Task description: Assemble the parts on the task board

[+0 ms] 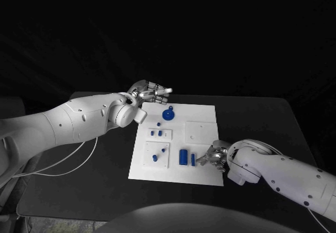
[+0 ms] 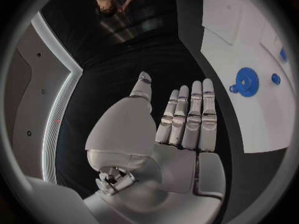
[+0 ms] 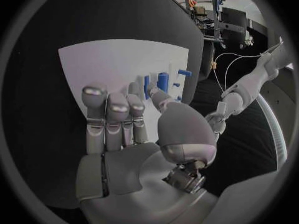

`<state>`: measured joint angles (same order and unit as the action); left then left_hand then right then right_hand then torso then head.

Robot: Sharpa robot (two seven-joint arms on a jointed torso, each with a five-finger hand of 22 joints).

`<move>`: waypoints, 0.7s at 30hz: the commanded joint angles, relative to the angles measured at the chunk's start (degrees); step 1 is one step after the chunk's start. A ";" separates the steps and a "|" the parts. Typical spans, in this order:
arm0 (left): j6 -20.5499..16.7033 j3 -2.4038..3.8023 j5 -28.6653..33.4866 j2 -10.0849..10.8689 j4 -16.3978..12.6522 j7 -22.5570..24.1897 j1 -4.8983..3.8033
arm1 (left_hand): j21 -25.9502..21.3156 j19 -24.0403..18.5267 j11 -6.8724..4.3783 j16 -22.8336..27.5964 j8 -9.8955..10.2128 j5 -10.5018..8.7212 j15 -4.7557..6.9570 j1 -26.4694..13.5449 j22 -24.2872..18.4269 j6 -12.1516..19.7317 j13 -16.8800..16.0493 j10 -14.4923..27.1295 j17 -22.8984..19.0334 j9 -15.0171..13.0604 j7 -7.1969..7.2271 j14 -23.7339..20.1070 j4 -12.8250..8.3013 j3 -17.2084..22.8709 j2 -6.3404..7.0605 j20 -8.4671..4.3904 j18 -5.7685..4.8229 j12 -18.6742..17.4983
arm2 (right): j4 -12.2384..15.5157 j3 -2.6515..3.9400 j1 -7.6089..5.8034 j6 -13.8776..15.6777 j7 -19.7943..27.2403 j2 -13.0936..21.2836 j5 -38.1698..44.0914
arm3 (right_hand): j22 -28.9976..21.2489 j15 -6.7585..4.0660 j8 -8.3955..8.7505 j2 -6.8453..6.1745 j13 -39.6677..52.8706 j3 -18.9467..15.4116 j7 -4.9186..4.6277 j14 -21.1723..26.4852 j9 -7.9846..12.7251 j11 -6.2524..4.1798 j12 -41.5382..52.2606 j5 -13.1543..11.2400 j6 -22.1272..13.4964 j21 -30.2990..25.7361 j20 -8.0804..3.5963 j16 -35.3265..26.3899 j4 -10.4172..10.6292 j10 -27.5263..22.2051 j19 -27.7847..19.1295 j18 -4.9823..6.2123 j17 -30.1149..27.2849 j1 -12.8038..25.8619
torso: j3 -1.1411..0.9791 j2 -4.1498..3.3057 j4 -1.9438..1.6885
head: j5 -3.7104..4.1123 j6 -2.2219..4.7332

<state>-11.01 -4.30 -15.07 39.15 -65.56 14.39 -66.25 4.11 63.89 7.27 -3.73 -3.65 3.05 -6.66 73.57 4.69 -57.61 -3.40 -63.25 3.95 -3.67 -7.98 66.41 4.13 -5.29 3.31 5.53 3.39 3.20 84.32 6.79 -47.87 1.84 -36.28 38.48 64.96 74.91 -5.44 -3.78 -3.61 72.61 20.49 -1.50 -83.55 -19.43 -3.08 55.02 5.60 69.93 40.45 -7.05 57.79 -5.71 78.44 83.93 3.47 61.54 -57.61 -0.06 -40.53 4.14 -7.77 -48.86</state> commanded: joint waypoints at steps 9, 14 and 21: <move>-3.57 0.04 2.22 -0.89 2.34 4.59 -0.03 | 0.57 0.61 -0.07 0.16 -0.06 -0.27 0.24 1.32 0.10 -0.98 -0.01 -1.13 0.47 -0.07 -0.20 1.64 -1.95 -0.17 -2.57 -0.05 0.62 0.19 | -5.87 5.76 -1.74 0.90 26.91 1.98 -13.60 | -4.42 0.29 0.05 1.78 -5.28 -3.01 -1.57 2.83 1.21 0.93 -9.35 4.23 -4.36 -11.34 0.45 -9.24 -2.27 -3.98 1.14 0.72 -6.90 -4.33 | 0.08 0.61 0.12 | 2.50 6.03; -4.31 0.04 3.51 -1.61 4.31 5.57 -0.07 | 0.53 0.58 -0.27 0.16 -0.09 -0.19 0.33 1.83 0.12 -1.58 0.00 -1.88 0.69 -0.08 0.02 1.81 -3.20 -0.69 -3.73 -0.05 0.62 0.17 | -13.54 8.68 -2.98 4.62 36.67 0.59 -22.31 | -17.32 1.65 0.10 2.52 -19.15 -5.36 -3.17 5.45 4.76 2.28 -23.77 6.29 -6.91 -29.59 2.03 -21.19 -4.17 -8.48 -1.45 1.38 -14.04 -6.67 | 0.29 1.96 0.07 | 3.30 8.71; -4.26 0.07 6.05 -3.49 8.51 6.55 -0.35 | 0.29 0.18 0.02 0.25 -0.05 -0.14 0.18 2.52 0.02 -1.95 0.01 -1.51 0.61 -0.05 0.05 0.75 -4.43 -1.44 -5.03 0.16 0.59 0.15 | -25.84 11.53 -4.33 6.95 46.75 -3.44 -34.49 | -39.26 9.16 0.42 3.35 -52.24 -2.44 -6.07 18.00 10.05 8.58 -48.86 7.38 -11.42 -37.12 9.47 -45.72 -5.98 -14.18 -20.57 1.05 -32.18 -7.13 | 0.05 3.34 0.19 | 3.38 11.59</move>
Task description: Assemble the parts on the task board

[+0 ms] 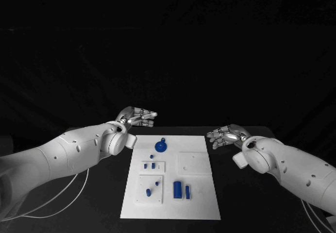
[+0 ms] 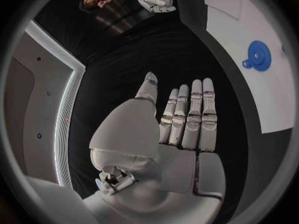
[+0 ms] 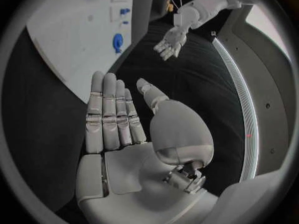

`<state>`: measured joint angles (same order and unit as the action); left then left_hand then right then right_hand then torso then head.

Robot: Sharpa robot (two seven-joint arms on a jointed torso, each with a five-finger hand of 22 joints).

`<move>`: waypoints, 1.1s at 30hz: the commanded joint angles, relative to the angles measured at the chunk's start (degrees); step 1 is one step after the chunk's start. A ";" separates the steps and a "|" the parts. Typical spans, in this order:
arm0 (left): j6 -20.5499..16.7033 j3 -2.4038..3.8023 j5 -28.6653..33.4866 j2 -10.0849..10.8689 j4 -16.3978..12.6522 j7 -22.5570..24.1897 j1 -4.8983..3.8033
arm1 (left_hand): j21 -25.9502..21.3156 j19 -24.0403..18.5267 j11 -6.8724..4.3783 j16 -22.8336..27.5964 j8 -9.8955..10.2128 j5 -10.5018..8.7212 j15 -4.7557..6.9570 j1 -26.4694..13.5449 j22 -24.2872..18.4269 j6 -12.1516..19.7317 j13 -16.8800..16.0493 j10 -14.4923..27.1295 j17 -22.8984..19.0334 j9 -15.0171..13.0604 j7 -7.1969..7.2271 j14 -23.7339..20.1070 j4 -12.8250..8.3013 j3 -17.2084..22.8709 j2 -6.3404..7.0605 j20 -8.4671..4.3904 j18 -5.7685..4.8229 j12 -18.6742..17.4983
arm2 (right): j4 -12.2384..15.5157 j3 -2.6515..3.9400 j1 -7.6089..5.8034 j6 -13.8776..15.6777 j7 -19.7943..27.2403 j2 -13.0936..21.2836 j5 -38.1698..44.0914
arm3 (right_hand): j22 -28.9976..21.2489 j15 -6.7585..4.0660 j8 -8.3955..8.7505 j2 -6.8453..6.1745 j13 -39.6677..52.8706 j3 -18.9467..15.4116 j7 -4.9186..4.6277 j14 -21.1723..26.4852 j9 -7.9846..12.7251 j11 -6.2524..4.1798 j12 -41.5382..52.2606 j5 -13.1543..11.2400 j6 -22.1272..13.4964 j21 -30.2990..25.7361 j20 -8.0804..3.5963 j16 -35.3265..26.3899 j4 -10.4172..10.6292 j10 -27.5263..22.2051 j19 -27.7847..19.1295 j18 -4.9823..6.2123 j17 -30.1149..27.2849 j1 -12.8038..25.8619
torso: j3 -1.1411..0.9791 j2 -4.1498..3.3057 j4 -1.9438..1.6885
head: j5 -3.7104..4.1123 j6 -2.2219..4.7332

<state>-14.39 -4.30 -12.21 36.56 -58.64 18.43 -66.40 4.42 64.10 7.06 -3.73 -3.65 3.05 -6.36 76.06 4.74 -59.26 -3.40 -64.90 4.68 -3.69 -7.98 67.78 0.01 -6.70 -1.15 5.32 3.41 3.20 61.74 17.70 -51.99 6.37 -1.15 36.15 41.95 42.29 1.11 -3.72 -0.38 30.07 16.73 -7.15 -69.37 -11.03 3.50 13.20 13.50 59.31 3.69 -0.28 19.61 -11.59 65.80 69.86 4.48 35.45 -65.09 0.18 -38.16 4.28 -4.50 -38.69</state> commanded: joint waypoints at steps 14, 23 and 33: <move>0.34 0.06 5.51 -4.21 9.49 2.47 -0.07 | -4.42 -22.09 -7.06 3.73 3.65 -3.05 6.36 -23.05 -4.74 18.30 3.40 21.56 -4.68 3.69 7.98 -24.89 -0.01 6.70 1.15 -5.32 -3.41 -3.20 | -12.66 4.44 -0.42 1.33 15.25 -6.34 -14.08 | -42.29 -1.11 3.72 0.38 -30.07 -16.73 7.15 27.00 11.03 -3.50 -13.20 -13.50 -59.31 -3.69 0.28 -19.61 11.59 -24.38 -69.86 -4.48 -35.45 19.20 | -0.87 2.00 0.48 | -0.43 5.24; -3.45 0.60 6.36 -2.66 4.35 3.60 0.73 | -4.42 -64.10 -7.06 3.73 3.65 -3.05 6.36 -76.06 -4.74 59.26 3.40 64.90 -4.68 3.69 7.98 -67.78 -0.01 6.70 1.15 -5.32 -3.41 -3.20 | -7.51 1.66 -1.40 5.91 17.23 -4.47 -17.58 | -42.29 -1.11 3.72 0.38 -30.07 -16.73 7.15 69.37 11.03 -3.50 -13.20 -13.50 -59.31 -3.69 0.28 -19.61 11.59 -65.80 -69.86 -4.48 -35.45 65.09 | -0.51 4.57 -1.98 | 2.12 4.76; -15.63 2.31 9.07 2.34 -12.18 7.20 3.28 | -4.42 -64.10 -7.06 3.73 3.65 -3.05 6.36 -76.06 -4.74 59.26 3.40 64.90 -4.68 3.69 7.98 -67.78 -0.01 6.70 1.15 -5.32 -3.41 -3.20 | 9.02 -7.30 -4.53 20.64 23.58 1.55 -28.86 | -42.29 -1.11 3.72 0.38 -30.07 -16.73 7.15 69.37 11.03 -3.50 -13.20 -13.50 -59.31 -3.69 0.28 -19.61 11.59 -65.80 -69.86 -4.48 -35.45 65.09 | -0.18 6.98 -4.28 | 4.50 4.32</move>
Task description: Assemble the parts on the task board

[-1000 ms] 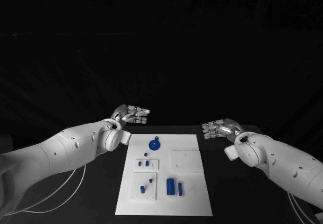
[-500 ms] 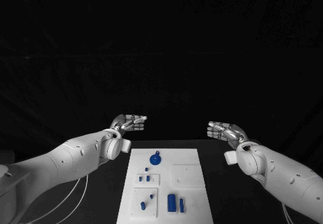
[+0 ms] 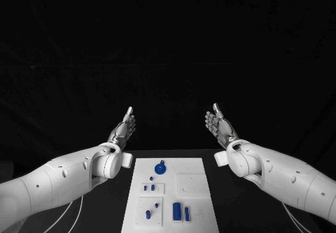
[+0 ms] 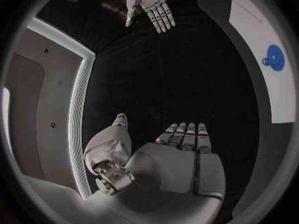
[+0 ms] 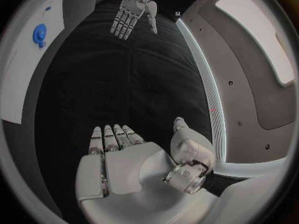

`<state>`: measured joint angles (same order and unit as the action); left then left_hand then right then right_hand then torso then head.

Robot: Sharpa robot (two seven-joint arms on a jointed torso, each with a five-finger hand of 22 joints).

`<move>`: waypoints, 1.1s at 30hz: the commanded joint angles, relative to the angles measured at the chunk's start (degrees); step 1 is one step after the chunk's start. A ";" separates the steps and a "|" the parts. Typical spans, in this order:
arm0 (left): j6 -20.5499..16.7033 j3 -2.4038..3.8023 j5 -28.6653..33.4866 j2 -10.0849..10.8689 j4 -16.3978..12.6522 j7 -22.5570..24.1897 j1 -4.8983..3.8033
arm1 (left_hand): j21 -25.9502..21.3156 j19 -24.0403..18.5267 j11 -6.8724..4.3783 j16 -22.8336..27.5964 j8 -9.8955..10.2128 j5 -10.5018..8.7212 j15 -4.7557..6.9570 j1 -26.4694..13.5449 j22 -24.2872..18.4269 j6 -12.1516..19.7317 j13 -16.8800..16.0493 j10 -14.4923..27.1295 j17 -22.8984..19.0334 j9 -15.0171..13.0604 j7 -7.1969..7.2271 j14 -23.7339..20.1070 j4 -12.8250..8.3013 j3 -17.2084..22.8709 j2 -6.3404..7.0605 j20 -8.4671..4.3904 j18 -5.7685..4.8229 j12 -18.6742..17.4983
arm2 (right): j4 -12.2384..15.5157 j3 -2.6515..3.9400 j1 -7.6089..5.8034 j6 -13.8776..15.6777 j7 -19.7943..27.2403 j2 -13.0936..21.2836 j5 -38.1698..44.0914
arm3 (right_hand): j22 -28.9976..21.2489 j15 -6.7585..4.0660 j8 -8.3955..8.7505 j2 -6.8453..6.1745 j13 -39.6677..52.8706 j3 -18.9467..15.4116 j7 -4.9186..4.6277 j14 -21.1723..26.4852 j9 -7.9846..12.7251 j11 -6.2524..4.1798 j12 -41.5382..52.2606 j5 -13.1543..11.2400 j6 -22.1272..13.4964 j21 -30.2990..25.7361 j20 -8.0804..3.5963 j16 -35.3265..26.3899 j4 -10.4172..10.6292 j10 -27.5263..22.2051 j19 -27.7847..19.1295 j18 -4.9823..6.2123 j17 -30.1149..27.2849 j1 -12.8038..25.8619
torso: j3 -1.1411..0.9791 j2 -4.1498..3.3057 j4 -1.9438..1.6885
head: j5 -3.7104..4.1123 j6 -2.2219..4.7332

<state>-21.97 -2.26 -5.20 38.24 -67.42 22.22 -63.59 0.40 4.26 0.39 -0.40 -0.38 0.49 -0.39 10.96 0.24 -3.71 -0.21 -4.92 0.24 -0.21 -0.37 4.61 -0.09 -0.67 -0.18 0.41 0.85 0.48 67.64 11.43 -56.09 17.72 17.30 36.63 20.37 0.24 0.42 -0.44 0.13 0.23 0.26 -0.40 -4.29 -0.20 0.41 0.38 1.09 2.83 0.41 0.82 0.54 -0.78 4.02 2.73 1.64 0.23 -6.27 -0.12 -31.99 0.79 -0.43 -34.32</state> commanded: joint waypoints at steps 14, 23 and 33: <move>-21.47 2.16 5.05 6.17 -21.62 7.37 3.28 | -0.40 -4.26 -0.39 0.40 0.38 -0.49 0.39 -10.96 -0.24 3.71 0.21 4.92 -0.24 0.21 0.37 -4.61 0.09 0.67 0.18 -0.41 -0.85 -0.48 | 21.39 -10.93 -3.90 25.57 12.14 7.73 -19.74 | -0.24 -0.42 0.44 -0.13 -0.23 -0.26 0.40 4.29 0.20 -0.41 -0.38 -1.09 -2.83 -0.41 -0.82 -0.54 0.78 -4.02 -2.73 -1.64 -0.23 6.27 | 0.12 0.81 -0.79 | 0.43 -0.06; -22.14 2.26 5.20 6.45 -22.53 7.57 3.43 | -0.40 -4.26 -0.39 0.40 0.38 -0.49 0.39 -10.96 -0.24 3.71 0.21 4.92 -0.24 0.21 0.37 -4.61 0.09 0.67 0.18 -0.41 -0.85 -0.48 | 22.31 -11.43 -4.07 26.39 12.49 8.06 -20.37 | -0.24 -0.42 0.44 -0.13 -0.23 -0.26 0.40 4.29 0.20 -0.41 -0.38 -1.09 -2.83 -0.41 -0.82 -0.54 0.78 -4.02 -2.73 -1.64 -0.23 6.27 | 0.12 0.81 -0.79 | 0.43 -0.06; -22.14 2.26 5.20 6.45 -22.53 7.57 3.43 | -0.40 -4.26 -0.39 0.40 0.38 -0.49 0.39 -10.96 -0.24 3.71 0.21 4.92 -0.24 0.21 0.37 -4.61 0.09 0.67 0.18 -0.41 -0.85 -0.48 | 22.31 -11.43 -4.07 26.39 12.49 8.06 -20.37 | -0.24 -0.42 0.44 -0.13 -0.23 -0.26 0.40 4.29 0.20 -0.41 -0.38 -1.09 -2.83 -0.41 -0.82 -0.54 0.78 -4.02 -2.73 -1.64 -0.23 6.27 | 0.12 0.81 -0.79 | 0.43 -0.06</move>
<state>-43.32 -0.06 -0.11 44.72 -89.78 28.53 -60.17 0.20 0.21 0.01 -0.33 -0.39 0.27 -0.01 0.42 0.06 -0.29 -0.07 -0.30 0.06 -0.07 0.01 0.20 -0.09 -0.36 -0.03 0.00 0.88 0.27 89.84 0.00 -60.13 43.71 28.56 44.67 0.23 0.06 0.03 -0.21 0.00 0.06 0.03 0.02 -0.27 -0.06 0.00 0.33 0.21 0.22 0.20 0.01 0.32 -0.23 0.22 0.31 0.80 0.06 -0.32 0.00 -31.18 0.00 0.00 -34.38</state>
